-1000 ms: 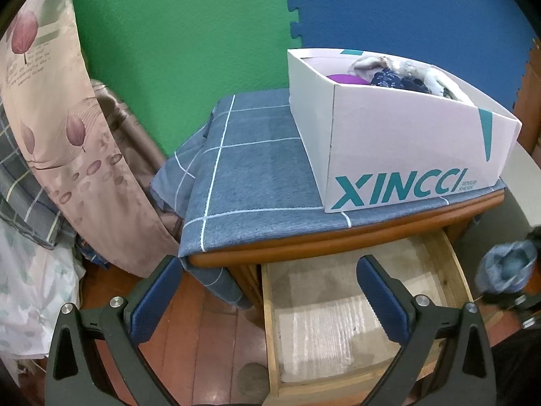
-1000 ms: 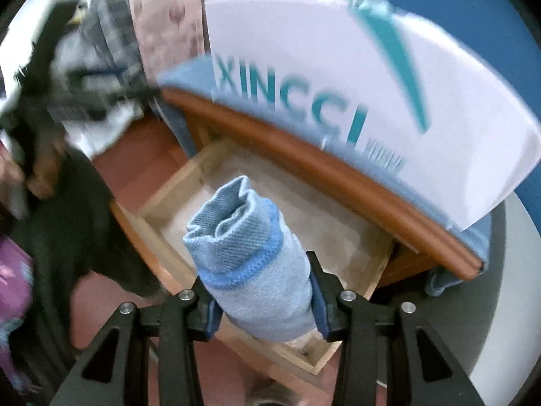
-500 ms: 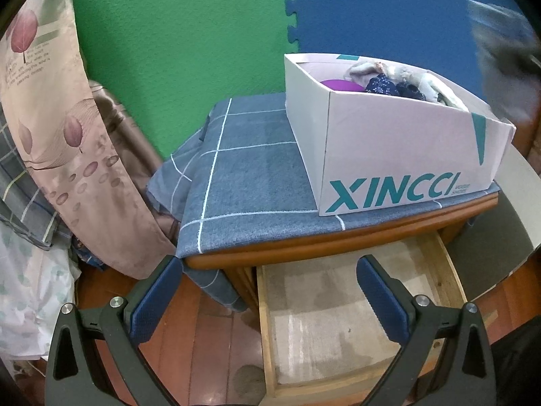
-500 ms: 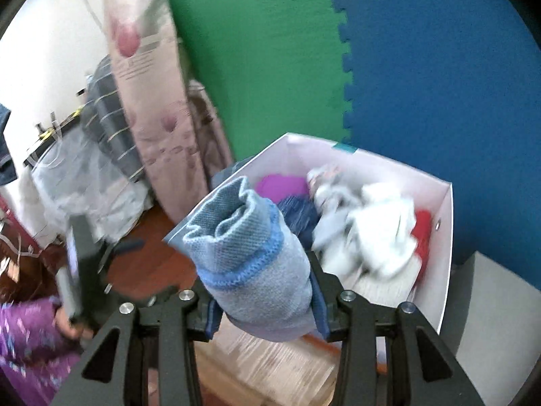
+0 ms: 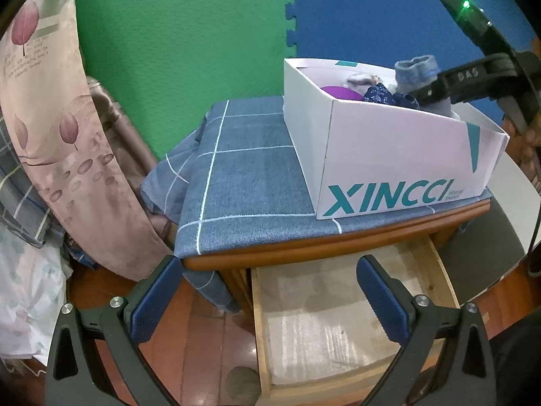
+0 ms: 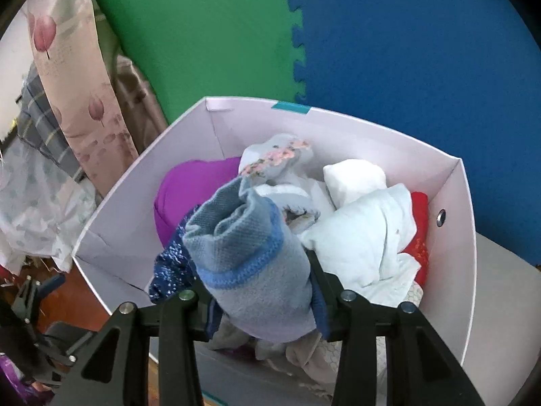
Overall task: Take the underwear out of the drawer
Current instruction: 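Lower the light blue sock into the shoebox with the right tool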
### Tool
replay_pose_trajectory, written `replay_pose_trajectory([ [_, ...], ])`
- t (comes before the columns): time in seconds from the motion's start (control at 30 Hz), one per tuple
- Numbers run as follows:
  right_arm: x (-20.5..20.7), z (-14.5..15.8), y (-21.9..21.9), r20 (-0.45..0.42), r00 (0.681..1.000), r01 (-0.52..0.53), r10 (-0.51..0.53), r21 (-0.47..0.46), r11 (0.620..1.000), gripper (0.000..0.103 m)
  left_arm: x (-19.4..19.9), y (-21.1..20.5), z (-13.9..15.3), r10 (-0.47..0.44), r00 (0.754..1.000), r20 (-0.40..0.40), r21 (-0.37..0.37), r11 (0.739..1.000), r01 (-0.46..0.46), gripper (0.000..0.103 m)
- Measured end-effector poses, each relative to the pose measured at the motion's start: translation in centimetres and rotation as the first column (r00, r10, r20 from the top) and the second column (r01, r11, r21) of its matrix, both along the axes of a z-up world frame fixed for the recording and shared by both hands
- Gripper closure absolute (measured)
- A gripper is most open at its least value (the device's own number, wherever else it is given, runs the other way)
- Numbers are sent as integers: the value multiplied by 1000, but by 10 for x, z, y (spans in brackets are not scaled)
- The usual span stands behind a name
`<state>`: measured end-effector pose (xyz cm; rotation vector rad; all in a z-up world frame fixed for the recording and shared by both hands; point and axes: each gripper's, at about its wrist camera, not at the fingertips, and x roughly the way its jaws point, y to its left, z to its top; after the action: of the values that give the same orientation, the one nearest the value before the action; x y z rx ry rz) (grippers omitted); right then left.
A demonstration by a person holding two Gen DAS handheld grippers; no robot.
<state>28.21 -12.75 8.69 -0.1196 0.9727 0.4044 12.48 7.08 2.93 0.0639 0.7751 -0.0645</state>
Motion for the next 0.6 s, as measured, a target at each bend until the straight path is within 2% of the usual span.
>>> replay_pose_trajectory([
  [0.17,-1,-14,5,-25,1000,-6,5,-18,1000,60,1,0,1,-1,1000,2,4,1000,1,0],
  [0.2,-4,-16,7,-8,1000,-12,12,-34,999,58,1,0,1,-1,1000,2,4,1000,1,0],
  [0.3,-14,-10,7,58,998,-13,15,-38,999,53,2,-1,1,-4,1000,-1,8,1000,4,0],
  [0.37,-23,-3,4,97,995,-12,15,-31,999,42,2,-2,1,-3,1000,-1,12,1000,3,0],
  [0.43,-33,4,4,137,990,-12,19,-54,998,41,1,-4,1,-1,1000,-2,19,1000,1,0],
  [0.5,-50,12,0,219,975,-3,21,-80,997,41,1,-5,1,3,1000,-5,20,1000,-3,0],
  [0.6,-74,26,-12,310,951,13,-2,-34,999,41,1,-5,2,8,1000,-9,14,1000,-7,0],
])
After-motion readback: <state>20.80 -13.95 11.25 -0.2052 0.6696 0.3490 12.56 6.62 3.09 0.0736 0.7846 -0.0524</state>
